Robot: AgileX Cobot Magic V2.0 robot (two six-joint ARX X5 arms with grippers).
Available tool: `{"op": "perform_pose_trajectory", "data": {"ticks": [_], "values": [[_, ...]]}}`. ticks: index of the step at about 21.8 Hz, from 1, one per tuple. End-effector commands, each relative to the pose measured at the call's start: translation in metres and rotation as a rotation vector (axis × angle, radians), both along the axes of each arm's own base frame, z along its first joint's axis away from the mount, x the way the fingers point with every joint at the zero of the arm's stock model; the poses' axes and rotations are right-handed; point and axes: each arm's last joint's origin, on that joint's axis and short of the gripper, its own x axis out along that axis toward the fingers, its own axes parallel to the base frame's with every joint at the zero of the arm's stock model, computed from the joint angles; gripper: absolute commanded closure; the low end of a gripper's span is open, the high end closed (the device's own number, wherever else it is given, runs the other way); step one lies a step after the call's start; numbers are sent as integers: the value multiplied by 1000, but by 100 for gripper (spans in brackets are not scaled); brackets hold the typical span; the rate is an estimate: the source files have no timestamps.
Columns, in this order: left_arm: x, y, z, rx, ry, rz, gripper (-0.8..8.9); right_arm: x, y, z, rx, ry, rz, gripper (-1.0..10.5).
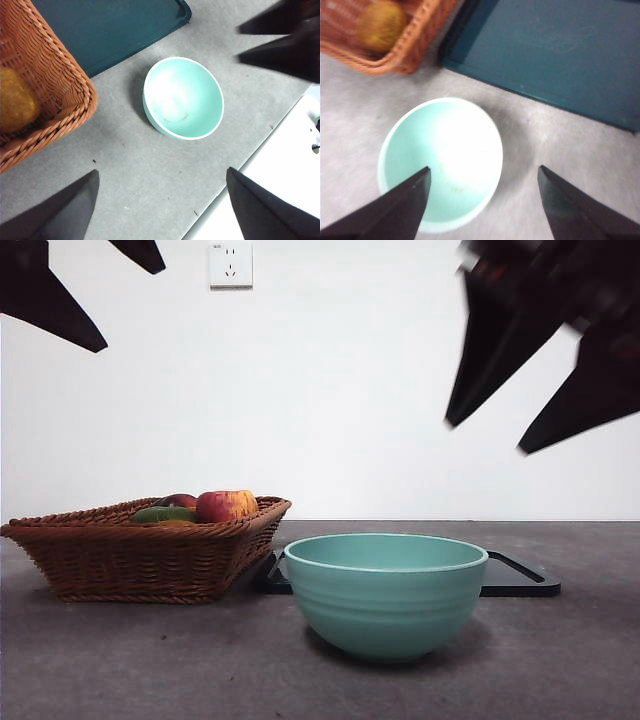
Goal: Pick up the wifruite, put it on the bowl, pick up the plate, put it on desk
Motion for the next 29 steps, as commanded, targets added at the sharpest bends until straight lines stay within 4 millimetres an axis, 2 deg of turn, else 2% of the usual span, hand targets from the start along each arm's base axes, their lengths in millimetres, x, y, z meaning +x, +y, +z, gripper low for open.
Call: {"op": "perform_pose_trajectory", "data": {"ticks": [1, 6, 9, 21, 23, 28, 29], "values": [[1, -2, 2, 0, -15, -16, 410, -13, -7, 14, 35, -9, 25, 605], [1, -2, 2, 0, -14, -16, 410, -44, -26, 25, 96, 49, 119, 605], [1, -2, 2, 0, -14, -16, 410, -53, -31, 26, 103, 89, 149, 605], [1, -2, 2, 0, -14, -16, 421, -56, -33, 25, 82, 89, 165, 607], [1, -2, 2, 0, -14, -16, 494, -56, -33, 25, 82, 90, 165, 629], [1, -2, 2, -1, -15, -16, 804, -56, -34, 24, 78, 95, 168, 933], [1, -2, 2, -1, -15, -16, 805, -56, -34, 24, 76, 93, 171, 940]]}}
